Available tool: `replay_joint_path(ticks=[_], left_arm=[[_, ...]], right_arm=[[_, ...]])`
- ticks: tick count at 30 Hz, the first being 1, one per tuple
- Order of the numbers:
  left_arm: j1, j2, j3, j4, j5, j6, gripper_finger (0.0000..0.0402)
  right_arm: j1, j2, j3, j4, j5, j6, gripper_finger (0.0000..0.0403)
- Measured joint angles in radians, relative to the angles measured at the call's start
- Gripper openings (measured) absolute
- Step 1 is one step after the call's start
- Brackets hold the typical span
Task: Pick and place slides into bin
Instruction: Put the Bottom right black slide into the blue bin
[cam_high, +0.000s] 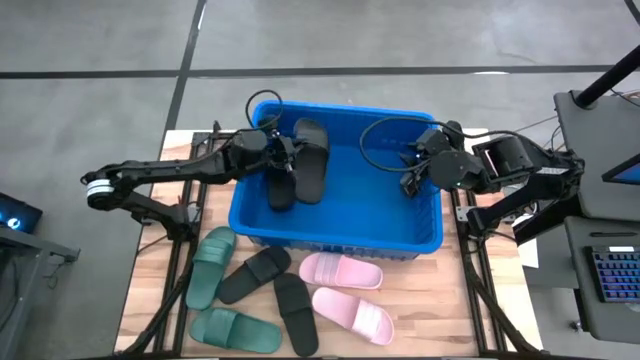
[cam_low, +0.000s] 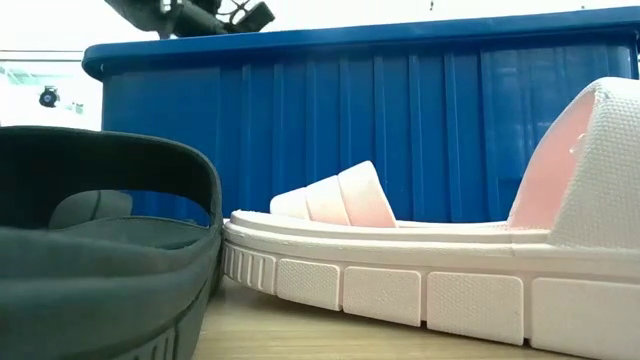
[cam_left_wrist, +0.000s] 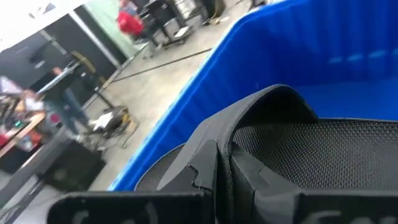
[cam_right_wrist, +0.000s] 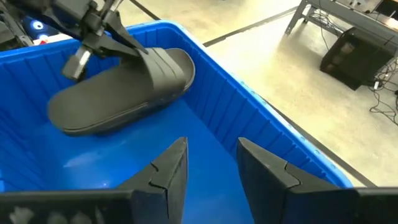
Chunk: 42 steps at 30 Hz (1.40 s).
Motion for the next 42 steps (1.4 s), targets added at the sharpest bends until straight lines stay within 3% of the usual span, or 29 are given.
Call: replay_joint_path(ticks=[8,19,25,33,42], left_arm=[[0.026,0.032,-0.072,0.109,0.050,-0.001,0.0000],[0.100,0.045,-0.158,0.126,0.056,0.079,0.0000],[0.145,0.041,-0.231,0.234,0.059,0.085,0.0000],[0.204,0.038,-0.278,0.221,0.133,0.134,0.0000],[0.225,0.029,-0.250,0.172,0.190,0.132,0.0000]], right_arm=[[0.000,0.029,0.000,0.003,0.000,0.006,0.0124],[0.000,0.026,0.000,0.005,0.001,0.011,0.0128],[0.000,0.027,0.000,0.004,0.001,0.007,0.0122],[0.000,0.027,0.000,0.004,0.001,0.006,0.0125],[-0.001,0.027,0.000,0.004,0.003,0.004,0.0118]])
